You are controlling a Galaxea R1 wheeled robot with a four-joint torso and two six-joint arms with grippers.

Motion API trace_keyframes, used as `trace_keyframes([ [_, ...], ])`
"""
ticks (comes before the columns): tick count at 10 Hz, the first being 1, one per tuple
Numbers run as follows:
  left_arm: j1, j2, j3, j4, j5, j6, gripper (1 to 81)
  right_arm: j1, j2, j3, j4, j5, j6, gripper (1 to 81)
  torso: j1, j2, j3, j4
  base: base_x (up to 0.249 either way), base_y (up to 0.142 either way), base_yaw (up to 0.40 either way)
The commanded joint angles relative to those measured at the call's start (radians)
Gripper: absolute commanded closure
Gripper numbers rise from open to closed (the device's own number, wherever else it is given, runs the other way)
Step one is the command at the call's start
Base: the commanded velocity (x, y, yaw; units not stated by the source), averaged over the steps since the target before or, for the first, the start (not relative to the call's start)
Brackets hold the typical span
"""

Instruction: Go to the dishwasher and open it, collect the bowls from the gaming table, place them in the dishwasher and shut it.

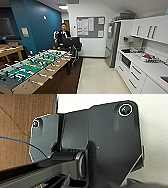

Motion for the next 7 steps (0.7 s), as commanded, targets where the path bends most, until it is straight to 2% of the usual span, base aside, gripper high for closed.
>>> trace_keyframes([
  [1, -0.054, -0.011, -0.005, 0.010, 0.053, 0.005, 1.0, 0.060, -0.007, -0.002, -0.002, -0.051, -0.002, 1.0, 0.000, 0.000, 0.000, 0.000, 0.000, 0.000, 0.366],
  [7, -0.054, -0.010, -0.006, 0.007, 0.056, 0.005, 1.0, 0.057, 0.020, -0.038, -0.005, -0.028, -0.003, 1.0, 0.000, 0.000, 0.000, 0.000, 0.000, 0.000, 0.366],
])
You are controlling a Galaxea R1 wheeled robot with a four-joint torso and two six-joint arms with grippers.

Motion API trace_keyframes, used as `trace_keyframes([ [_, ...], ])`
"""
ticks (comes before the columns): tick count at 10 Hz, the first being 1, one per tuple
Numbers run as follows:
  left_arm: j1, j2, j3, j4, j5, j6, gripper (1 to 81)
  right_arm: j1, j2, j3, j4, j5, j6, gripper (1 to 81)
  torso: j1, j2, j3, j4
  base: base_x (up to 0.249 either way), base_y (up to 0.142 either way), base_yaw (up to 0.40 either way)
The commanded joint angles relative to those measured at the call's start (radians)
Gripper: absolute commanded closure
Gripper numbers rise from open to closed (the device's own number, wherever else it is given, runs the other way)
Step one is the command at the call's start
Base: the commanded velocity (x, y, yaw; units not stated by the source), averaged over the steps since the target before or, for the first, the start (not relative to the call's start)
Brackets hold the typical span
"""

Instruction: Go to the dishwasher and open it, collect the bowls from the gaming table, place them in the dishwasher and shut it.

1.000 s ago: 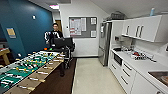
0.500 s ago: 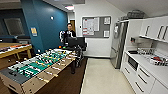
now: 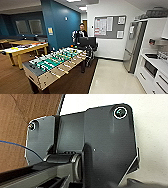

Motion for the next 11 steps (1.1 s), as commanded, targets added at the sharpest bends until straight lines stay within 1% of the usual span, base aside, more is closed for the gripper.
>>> trace_keyframes([
  [1, -0.055, -0.011, -0.005, 0.006, 0.056, 0.004, 1.0, 0.059, 0.004, 0.004, -0.007, -0.053, -0.004, 1.0, 0.000, 0.000, 0.000, 0.000, 0.000, 0.000, 0.366],
  [5, -0.055, -0.006, -0.005, 0.004, 0.056, 0.004, 1.0, 0.061, 0.005, -0.006, -0.009, -0.053, -0.006, 1.0, 0.000, 0.000, 0.000, 0.000, 0.000, 0.000, 0.366],
  [7, -0.056, -0.006, -0.010, 0.006, 0.056, 0.004, 1.0, 0.059, 0.022, -0.017, -0.022, -0.053, -0.016, 1.0, 0.000, 0.000, 0.000, 0.000, 0.000, 0.000, 0.366],
  [11, -0.055, -0.008, -0.010, 0.007, 0.056, 0.004, 1.0, 0.059, 0.039, -0.051, -0.025, -0.053, -0.016, 1.0, 0.000, 0.000, 0.000, 0.000, 0.000, 0.000, 0.366],
])
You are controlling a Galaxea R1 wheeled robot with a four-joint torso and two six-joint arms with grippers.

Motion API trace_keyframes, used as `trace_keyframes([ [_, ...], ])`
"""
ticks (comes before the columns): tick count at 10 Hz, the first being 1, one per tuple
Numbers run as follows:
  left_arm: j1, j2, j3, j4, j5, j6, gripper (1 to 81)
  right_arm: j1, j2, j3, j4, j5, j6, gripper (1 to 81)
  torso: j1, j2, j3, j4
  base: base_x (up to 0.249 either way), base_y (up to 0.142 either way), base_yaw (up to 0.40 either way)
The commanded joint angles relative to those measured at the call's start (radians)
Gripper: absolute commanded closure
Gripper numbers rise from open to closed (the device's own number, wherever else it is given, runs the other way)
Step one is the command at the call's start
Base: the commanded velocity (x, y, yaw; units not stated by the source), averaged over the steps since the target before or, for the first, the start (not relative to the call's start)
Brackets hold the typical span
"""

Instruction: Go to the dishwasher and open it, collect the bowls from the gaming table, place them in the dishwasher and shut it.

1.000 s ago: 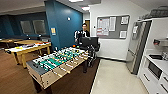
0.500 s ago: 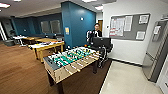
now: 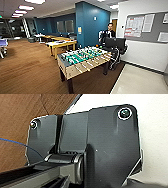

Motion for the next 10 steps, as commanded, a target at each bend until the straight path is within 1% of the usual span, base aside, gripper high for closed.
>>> trace_keyframes([
  [1, -0.056, -0.007, -0.005, 0.006, 0.052, 0.004, 1.0, 0.059, -0.003, 0.000, -0.009, -0.054, -0.006, 1.0, 0.000, 0.000, 0.000, 0.000, 0.000, 0.000, 0.367],
  [10, -0.053, -0.008, -0.005, 0.004, 0.054, 0.004, 1.0, 0.059, 0.001, -0.002, -0.018, -0.054, -0.006, 1.0, -0.001, 0.000, 0.000, 0.000, 0.000, 0.000, 0.366],
])
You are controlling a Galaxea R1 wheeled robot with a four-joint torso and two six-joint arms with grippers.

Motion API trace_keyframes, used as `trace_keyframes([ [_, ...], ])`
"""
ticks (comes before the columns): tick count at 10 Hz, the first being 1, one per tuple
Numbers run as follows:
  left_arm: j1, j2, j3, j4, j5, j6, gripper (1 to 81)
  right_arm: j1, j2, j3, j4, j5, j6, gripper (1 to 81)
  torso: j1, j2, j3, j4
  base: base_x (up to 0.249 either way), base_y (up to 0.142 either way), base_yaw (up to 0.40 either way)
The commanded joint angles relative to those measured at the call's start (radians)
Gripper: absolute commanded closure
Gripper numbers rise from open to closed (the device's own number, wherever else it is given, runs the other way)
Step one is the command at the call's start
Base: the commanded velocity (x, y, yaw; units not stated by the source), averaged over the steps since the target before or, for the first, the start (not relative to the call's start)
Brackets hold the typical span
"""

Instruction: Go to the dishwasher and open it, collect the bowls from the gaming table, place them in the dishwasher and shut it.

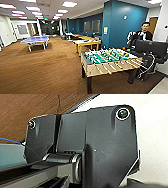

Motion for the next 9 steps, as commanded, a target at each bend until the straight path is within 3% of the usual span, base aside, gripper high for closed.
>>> trace_keyframes([
  [1, -0.060, -0.011, -0.005, 0.004, 0.049, 0.004, 1.0, 0.060, -0.002, 0.006, -0.007, -0.053, -0.006, 1.0, 0.000, 0.000, 0.000, 0.000, 0.000, 0.000, 0.367],
  [4, -0.058, -0.011, -0.005, 0.001, 0.049, 0.004, 1.0, 0.060, 0.000, 0.005, -0.007, -0.053, -0.006, 1.0, 0.000, 0.000, 0.000, 0.000, 0.000, 0.000, 0.302],
  [9, -0.057, -0.011, -0.005, 0.000, 0.049, 0.004, 1.0, 0.060, 0.000, 0.005, -0.008, -0.053, -0.006, 1.0, 0.000, 0.000, 0.000, 0.000, 0.000, 0.000, 0.185],
])
